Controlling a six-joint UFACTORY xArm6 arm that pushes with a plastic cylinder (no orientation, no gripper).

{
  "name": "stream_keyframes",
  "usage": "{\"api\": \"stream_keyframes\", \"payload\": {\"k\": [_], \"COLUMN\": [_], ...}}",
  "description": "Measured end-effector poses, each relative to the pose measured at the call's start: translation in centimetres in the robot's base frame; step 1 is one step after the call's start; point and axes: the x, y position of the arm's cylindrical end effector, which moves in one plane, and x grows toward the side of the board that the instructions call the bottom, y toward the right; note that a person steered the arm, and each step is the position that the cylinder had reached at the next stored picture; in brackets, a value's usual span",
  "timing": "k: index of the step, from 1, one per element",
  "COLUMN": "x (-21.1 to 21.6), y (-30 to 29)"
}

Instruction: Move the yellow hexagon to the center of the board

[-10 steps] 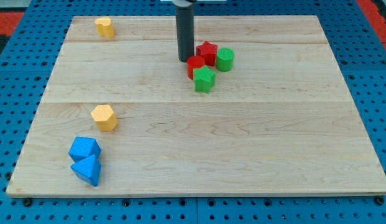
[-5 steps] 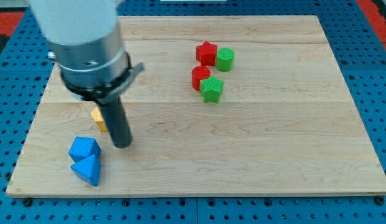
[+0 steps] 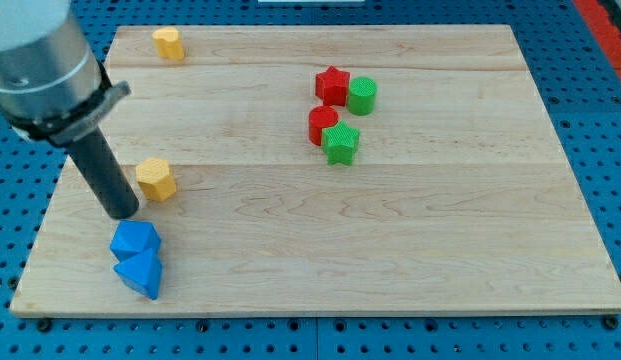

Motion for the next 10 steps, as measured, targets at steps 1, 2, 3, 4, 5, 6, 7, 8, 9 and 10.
{"api": "stream_keyframes", "payload": {"k": [1,2,3,4,5,6,7,8,9,10], "x": [-3.0,-4.4,-2.4,-2.2,-6.3,-8.8,-14.2,-14.9,-11.8,-8.2], "y": [3.2,7.6,8.4,8.4,8.4,12.8,12.8,15.0,13.8,14.8]}}
